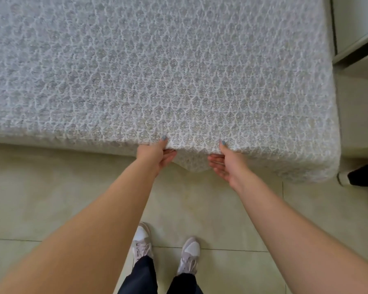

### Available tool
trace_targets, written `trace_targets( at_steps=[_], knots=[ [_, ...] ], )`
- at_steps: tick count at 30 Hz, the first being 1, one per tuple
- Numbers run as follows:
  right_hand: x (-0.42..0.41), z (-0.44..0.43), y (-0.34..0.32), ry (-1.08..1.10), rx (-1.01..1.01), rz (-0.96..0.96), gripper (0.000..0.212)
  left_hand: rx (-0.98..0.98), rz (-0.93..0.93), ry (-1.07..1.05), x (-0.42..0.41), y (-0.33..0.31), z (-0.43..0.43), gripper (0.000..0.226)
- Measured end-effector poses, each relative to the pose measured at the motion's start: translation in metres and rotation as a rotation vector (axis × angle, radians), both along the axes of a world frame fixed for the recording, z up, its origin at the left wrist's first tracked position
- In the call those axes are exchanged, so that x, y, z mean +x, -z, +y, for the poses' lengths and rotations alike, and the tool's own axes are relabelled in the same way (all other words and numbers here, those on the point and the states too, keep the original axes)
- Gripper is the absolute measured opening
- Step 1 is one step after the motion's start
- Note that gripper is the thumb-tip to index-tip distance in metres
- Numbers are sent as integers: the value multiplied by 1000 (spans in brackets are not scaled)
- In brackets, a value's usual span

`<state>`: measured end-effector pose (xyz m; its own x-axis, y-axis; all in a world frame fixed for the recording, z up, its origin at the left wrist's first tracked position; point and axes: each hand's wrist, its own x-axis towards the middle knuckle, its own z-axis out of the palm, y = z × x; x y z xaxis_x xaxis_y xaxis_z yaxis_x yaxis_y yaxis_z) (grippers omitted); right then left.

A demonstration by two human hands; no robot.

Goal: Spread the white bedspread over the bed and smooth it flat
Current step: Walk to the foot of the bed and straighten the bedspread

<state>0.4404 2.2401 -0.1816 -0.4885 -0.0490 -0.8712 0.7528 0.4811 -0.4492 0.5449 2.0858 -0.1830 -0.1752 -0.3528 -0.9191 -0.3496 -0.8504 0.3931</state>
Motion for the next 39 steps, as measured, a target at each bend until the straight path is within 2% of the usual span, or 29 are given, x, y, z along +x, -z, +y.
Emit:
trace_targets(
  at_steps=[4,8,15,22,25,27,31,34,39],
  knots=[
    [9,11,-9,3,-22,88,41,-59,7,57,15,-8,8,32],
    [2,13,-23,-36,-59,215,29,-186,42,152,17,-20,8,25],
    [20,24,-42,-57,-186,428,35,-319,112,155,28,-38,20,17],
    [38,39,-17,-92,-111,375,39,-335,46,165,50,-17,41,28],
    [36,36,-24,-144,-113,474,44,-531,-52,242,48,-14,37,39],
    [40,37,-26,-189,-108,452,46,-601,-126,291,51,-12,41,47],
    [49,38,-32,-207,-79,542,53,-660,-56,216,58,-14,44,49],
    [51,36,-35,-238,-58,528,55,-657,-10,200,63,-14,41,48],
    [53,35,-30,-268,10,528,58,-505,21,208,65,-7,36,43]
  ],
)
